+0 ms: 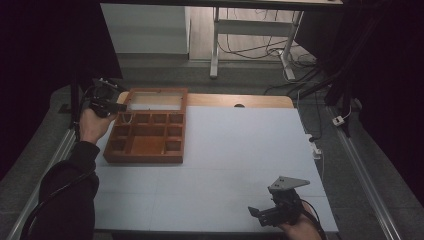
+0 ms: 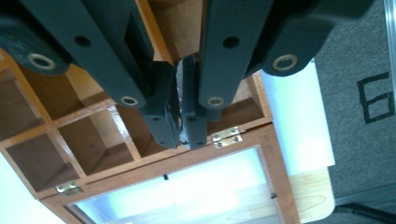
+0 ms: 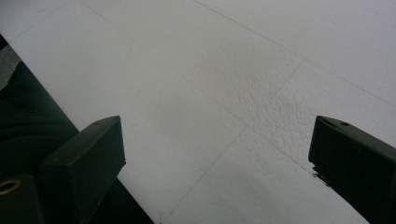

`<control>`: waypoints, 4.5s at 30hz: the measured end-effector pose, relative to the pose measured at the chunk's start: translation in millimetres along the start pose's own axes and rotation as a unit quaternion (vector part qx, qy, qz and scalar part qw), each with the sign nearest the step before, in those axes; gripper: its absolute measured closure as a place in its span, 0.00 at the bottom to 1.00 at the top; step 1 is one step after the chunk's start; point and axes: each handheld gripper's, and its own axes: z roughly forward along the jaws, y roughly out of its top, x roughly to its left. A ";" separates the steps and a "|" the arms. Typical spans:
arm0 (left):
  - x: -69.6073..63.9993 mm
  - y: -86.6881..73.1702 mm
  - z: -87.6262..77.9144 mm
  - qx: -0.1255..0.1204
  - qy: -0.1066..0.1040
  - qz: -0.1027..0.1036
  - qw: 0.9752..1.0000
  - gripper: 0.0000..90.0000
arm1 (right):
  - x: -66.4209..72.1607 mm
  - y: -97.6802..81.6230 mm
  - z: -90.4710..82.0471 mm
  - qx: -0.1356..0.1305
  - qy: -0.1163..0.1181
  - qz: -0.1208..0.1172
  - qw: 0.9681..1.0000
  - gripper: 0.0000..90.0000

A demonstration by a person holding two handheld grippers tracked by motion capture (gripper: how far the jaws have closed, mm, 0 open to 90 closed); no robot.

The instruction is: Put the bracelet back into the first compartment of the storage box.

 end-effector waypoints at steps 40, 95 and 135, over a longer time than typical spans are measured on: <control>11.9 -13.8 31.6 0.016 0.006 -0.017 1.000 0.73 | 0.9 -0.1 0.1 -0.001 0.001 -0.003 1.000 0.04; -45.3 -62.2 -22.9 -0.076 -0.121 0.073 0.987 0.00 | 1.4 0.6 1.0 0.004 -0.003 -0.007 1.000 0.04; -83.2 -149.7 -75.2 -0.078 -0.174 0.091 0.977 0.00 | 2.9 1.8 1.2 0.001 -0.003 -0.012 1.000 0.04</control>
